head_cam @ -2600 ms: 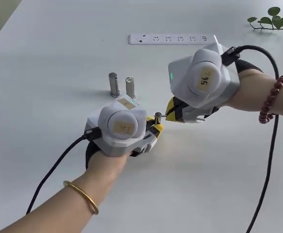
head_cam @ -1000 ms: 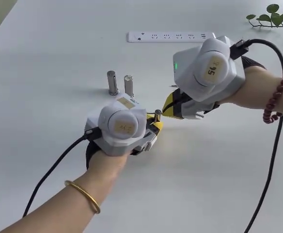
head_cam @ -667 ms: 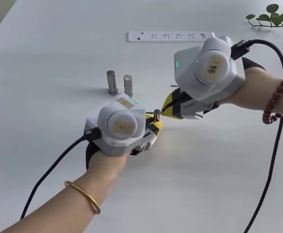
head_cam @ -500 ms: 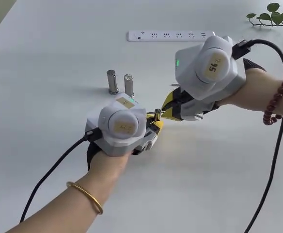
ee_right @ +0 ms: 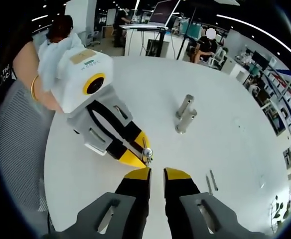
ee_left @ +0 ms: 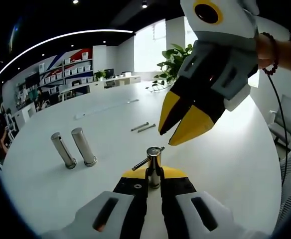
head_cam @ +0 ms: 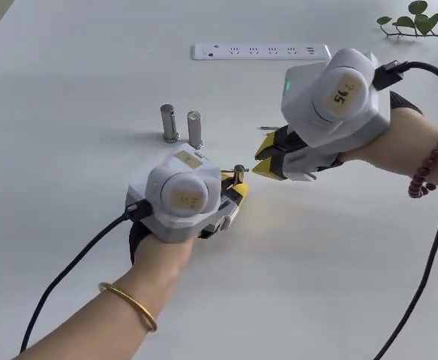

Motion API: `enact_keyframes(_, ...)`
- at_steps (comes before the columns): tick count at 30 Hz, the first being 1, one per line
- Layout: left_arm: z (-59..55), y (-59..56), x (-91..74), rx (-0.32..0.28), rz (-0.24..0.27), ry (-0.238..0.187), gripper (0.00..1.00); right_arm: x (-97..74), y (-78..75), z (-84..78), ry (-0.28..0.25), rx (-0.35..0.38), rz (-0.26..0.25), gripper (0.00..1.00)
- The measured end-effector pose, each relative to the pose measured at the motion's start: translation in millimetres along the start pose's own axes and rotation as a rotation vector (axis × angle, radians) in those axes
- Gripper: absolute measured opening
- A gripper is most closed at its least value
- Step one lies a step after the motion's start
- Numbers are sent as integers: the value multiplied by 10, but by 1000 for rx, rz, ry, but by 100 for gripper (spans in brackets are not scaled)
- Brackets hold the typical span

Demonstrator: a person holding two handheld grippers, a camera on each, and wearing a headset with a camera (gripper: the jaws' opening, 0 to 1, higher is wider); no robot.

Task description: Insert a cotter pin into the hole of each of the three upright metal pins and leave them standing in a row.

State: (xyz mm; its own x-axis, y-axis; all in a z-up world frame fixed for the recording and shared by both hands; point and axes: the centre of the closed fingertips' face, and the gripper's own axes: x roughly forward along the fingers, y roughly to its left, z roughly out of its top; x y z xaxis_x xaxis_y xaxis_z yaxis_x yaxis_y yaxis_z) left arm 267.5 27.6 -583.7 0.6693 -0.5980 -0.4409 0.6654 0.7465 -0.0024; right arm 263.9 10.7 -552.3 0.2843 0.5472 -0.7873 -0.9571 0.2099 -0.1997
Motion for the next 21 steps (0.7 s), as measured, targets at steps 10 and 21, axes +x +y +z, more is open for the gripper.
enact_keyframes(10, -29, 151, -55, 14, 6, 21, 6, -96, -32, -100, -13, 67, -40, 4)
enact_keyframes(21, -37, 382, -162, 22, -3, 28, 6, -113, 22, -198, 1, 124, -42, 3)
